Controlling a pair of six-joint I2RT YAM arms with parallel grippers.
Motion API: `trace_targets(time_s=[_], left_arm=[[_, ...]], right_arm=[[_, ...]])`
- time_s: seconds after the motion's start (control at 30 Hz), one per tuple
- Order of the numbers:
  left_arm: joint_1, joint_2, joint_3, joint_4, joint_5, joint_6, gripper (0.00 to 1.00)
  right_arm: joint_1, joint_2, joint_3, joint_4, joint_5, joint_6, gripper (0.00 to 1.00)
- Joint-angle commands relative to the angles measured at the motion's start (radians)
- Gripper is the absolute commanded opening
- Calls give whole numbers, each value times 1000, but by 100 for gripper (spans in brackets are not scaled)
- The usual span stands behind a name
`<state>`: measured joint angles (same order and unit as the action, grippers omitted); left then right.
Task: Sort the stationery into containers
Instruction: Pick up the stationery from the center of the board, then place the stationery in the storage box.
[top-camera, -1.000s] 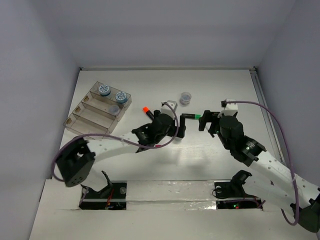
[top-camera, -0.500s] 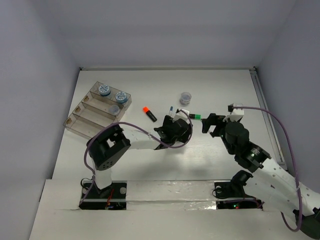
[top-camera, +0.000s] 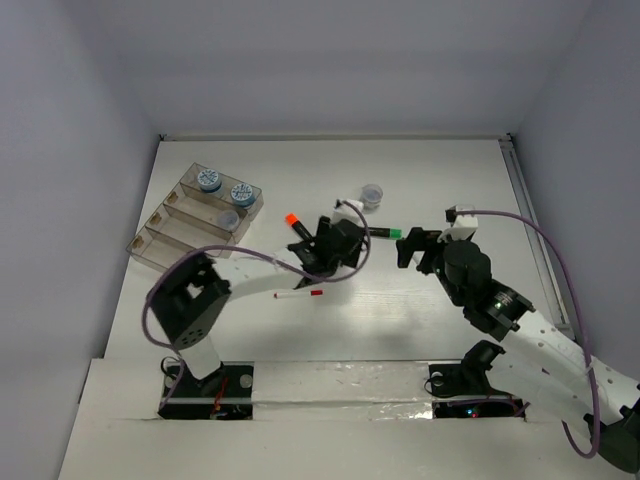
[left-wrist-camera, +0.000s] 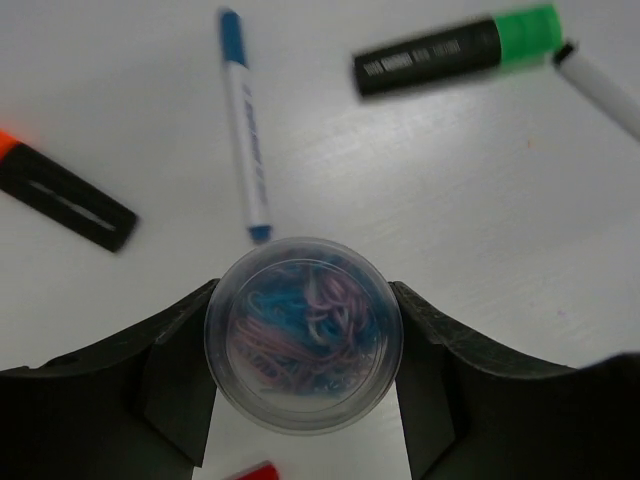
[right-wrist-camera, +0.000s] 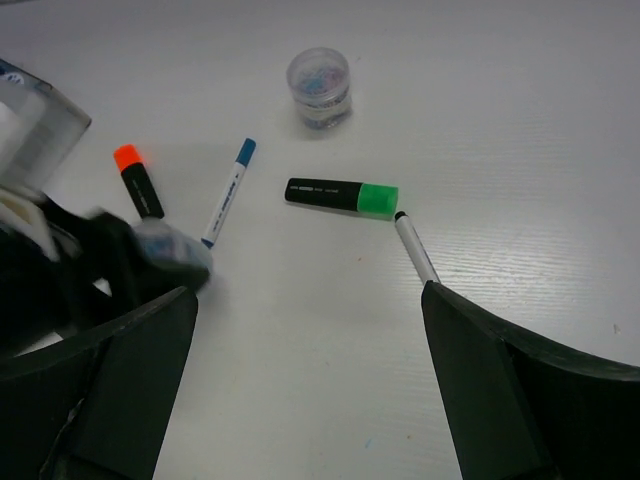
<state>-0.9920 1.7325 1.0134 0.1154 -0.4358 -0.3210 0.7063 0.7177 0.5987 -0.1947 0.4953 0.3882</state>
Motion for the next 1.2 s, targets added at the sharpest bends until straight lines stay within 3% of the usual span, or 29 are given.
trace_targets(time_s=[0.0, 0.2, 0.4, 0.53, 0.9, 1.17], left_arm=[[153, -262, 31, 1, -43, 7, 24], [491, -404, 155, -121, -49, 10, 27], [838, -338, 249, -221, 32, 49, 28], [966, -260, 258, -218, 75, 65, 28], [1101, -76, 241, -132, 130, 91, 34], [1112, -10, 235, -56, 147, 117, 37]], right_arm=[[-2, -6, 3, 77, -38, -15, 100], [-2, -14, -10, 84, -98, -20, 100], [-2, -41, -10, 72, -152, -23, 100], [-2, -78, -25, 81, -156, -22, 100], [-2, -58, -25, 77, -170, -20, 100], [-2, -49, -31, 87, -167, -22, 100]])
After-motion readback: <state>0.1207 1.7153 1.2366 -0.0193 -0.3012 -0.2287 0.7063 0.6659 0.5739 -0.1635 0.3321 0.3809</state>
